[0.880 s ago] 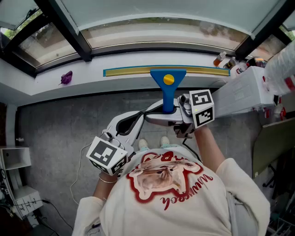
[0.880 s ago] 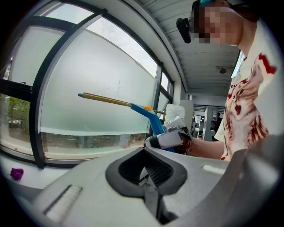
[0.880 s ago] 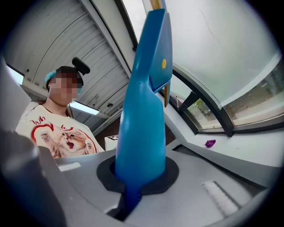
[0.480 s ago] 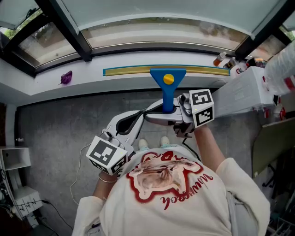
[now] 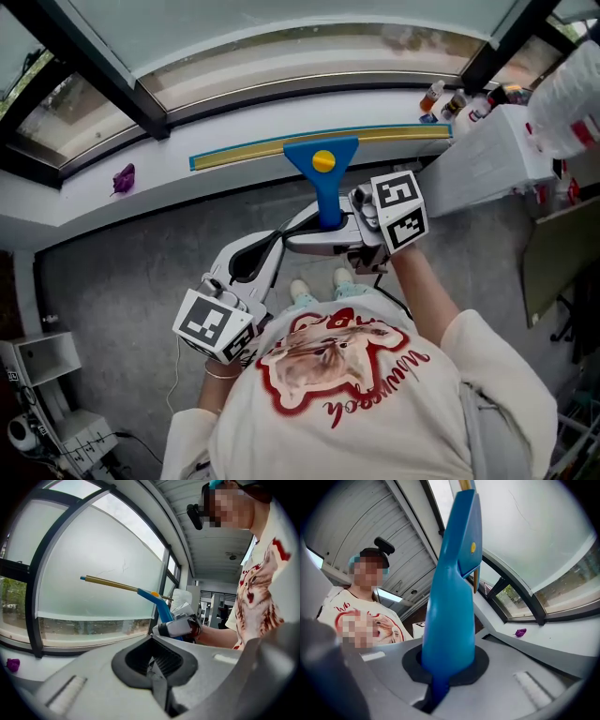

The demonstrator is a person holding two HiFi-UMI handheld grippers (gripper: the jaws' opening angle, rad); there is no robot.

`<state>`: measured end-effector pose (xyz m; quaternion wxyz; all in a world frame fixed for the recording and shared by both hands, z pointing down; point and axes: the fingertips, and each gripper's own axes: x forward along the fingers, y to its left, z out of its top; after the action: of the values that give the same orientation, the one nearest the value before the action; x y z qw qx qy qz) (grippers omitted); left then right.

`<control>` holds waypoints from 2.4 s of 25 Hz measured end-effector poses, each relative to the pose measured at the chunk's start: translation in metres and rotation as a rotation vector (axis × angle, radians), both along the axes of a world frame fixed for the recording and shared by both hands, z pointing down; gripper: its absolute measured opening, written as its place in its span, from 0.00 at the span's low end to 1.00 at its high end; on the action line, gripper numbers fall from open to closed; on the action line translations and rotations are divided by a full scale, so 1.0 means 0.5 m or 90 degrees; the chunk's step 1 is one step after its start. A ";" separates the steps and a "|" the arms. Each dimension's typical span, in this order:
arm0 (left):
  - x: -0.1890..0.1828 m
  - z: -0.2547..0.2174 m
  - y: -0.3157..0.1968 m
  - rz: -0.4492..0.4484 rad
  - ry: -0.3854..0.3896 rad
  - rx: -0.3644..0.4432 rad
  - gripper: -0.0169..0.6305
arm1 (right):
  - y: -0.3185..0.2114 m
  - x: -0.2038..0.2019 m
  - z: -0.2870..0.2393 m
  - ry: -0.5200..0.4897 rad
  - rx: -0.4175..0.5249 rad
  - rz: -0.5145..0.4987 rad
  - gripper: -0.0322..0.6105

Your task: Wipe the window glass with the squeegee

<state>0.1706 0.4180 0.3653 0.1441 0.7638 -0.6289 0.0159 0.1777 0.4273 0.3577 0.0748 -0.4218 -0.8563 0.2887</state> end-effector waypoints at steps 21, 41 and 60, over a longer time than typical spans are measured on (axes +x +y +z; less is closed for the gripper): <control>0.000 0.009 -0.238 0.061 -0.019 -0.006 0.03 | -0.237 -0.003 0.006 -0.023 -0.025 0.030 0.09; 0.116 -0.067 -0.854 0.102 0.025 0.051 0.03 | -0.812 0.131 -0.020 -0.013 -0.017 0.020 0.08; 0.048 -0.040 -1.109 0.351 -0.029 -0.003 0.03 | -1.136 0.027 -0.112 -0.063 -0.072 0.120 0.08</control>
<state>0.1944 -0.1365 0.3453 0.1221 0.9052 -0.4006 0.0728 0.1912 -0.1407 0.3016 -0.0191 -0.3568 -0.8772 0.3209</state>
